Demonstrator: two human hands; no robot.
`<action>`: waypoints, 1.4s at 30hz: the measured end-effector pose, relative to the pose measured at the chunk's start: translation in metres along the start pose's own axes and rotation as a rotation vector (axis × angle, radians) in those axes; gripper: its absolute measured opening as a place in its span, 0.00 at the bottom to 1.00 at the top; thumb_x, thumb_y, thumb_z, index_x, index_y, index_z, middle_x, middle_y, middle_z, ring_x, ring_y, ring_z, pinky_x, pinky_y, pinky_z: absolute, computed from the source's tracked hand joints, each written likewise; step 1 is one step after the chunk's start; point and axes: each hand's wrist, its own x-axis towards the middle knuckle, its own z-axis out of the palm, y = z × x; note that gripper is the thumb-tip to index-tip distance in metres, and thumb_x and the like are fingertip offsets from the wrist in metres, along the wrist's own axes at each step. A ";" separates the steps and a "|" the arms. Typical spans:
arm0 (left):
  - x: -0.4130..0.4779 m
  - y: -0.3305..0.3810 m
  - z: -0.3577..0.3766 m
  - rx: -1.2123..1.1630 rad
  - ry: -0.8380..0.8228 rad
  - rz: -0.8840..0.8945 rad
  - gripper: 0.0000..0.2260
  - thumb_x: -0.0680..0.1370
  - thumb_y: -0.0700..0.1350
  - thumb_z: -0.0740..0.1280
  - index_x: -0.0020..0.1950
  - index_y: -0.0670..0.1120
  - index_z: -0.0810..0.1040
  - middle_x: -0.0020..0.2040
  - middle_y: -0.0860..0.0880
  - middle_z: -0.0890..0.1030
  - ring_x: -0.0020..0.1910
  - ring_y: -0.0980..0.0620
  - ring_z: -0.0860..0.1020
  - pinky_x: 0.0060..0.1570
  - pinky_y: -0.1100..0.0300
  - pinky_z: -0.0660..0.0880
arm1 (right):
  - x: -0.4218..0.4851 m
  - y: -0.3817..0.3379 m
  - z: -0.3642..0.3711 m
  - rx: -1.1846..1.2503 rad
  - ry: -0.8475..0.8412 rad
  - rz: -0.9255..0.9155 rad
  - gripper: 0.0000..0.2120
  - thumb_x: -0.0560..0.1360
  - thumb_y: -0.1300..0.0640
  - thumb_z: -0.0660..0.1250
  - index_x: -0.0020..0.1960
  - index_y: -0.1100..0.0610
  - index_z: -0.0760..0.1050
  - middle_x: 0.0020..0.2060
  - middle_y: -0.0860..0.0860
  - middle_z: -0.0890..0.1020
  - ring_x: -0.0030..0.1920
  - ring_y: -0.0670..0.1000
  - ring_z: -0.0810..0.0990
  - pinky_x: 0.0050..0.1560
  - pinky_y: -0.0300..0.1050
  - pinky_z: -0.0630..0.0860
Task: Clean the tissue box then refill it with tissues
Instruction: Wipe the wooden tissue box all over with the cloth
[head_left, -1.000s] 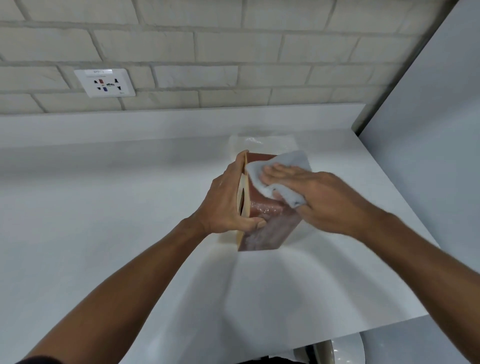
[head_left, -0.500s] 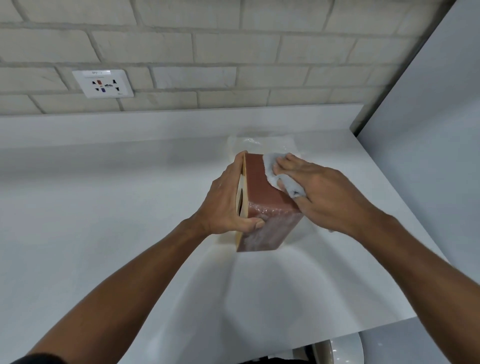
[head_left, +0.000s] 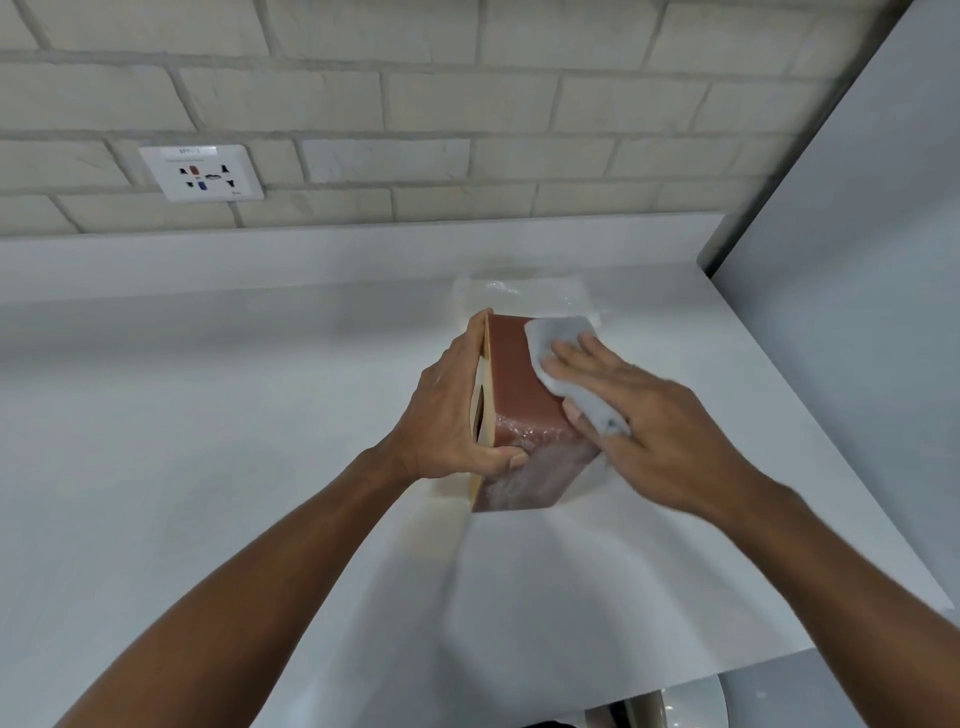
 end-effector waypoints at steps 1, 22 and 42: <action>0.000 -0.001 0.001 0.001 0.004 0.001 0.59 0.62 0.68 0.74 0.85 0.51 0.48 0.79 0.57 0.67 0.78 0.51 0.68 0.76 0.42 0.68 | -0.007 0.002 0.004 -0.048 -0.033 -0.046 0.30 0.76 0.62 0.60 0.76 0.45 0.63 0.75 0.40 0.63 0.77 0.40 0.55 0.75 0.42 0.57; 0.000 0.005 0.000 -0.015 0.030 0.014 0.53 0.62 0.63 0.74 0.81 0.56 0.52 0.72 0.61 0.73 0.72 0.51 0.74 0.70 0.43 0.73 | 0.001 -0.023 0.029 -0.197 0.104 -0.164 0.30 0.72 0.54 0.53 0.72 0.61 0.69 0.72 0.55 0.71 0.74 0.54 0.65 0.73 0.54 0.60; 0.000 0.006 -0.002 -0.033 0.008 0.032 0.49 0.63 0.63 0.75 0.79 0.71 0.53 0.74 0.60 0.72 0.74 0.52 0.73 0.72 0.45 0.72 | 0.005 -0.010 0.016 -0.165 0.046 -0.122 0.33 0.71 0.52 0.49 0.75 0.54 0.65 0.75 0.49 0.66 0.76 0.43 0.56 0.76 0.44 0.52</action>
